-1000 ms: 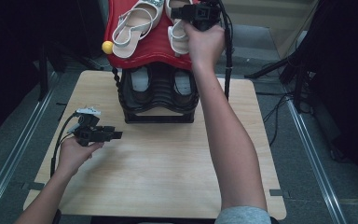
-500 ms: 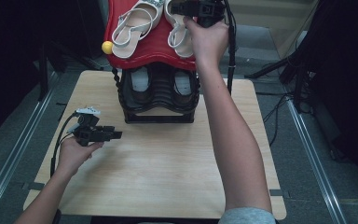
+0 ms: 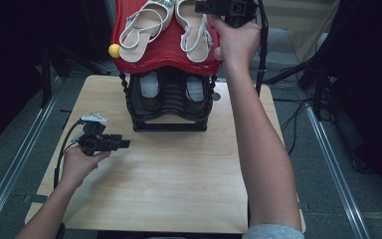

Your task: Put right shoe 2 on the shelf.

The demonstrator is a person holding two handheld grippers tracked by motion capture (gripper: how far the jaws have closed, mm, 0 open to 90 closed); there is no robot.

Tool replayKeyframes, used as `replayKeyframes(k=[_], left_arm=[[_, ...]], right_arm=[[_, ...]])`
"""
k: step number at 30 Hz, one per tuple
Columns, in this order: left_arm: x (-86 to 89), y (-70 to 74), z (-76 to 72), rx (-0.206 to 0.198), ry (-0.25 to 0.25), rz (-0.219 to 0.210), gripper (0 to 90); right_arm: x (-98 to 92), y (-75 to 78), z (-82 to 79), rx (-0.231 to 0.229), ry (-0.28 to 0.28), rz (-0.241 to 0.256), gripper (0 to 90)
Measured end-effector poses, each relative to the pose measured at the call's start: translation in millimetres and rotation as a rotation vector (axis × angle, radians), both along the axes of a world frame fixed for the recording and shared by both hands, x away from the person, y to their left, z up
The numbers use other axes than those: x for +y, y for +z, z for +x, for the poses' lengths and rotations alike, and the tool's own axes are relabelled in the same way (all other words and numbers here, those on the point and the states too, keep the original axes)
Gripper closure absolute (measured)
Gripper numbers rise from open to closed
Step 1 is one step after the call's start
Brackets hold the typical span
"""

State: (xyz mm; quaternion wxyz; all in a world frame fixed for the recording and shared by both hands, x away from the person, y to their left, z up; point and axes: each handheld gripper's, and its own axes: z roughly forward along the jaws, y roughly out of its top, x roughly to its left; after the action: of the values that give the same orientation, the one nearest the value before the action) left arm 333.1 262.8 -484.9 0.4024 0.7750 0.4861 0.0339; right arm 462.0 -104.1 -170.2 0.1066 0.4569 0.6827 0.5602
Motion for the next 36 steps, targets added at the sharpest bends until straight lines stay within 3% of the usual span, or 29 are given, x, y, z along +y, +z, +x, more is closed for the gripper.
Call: replayKeyframes(k=[10, 21, 36], left_arm=[[0.1, 0.1, 0.0, -0.002, 0.001, 0.000, 48.4], [0.2, 0.9, -0.9, -0.009, 0.001, 0.004, 48.4], [0.5, 1.3, -1.2, -0.012, 0.002, 0.002, 48.4]], right_arm=[[-23.8, -12.5, -0.1, -0.001, -0.021, -0.014, 65.5], [-53.7, -31.2, -4.6, -0.019, -0.049, -0.062, 58.5], [-84.4, -61.5, -4.6, 0.006, -0.076, -0.084, 51.1]])
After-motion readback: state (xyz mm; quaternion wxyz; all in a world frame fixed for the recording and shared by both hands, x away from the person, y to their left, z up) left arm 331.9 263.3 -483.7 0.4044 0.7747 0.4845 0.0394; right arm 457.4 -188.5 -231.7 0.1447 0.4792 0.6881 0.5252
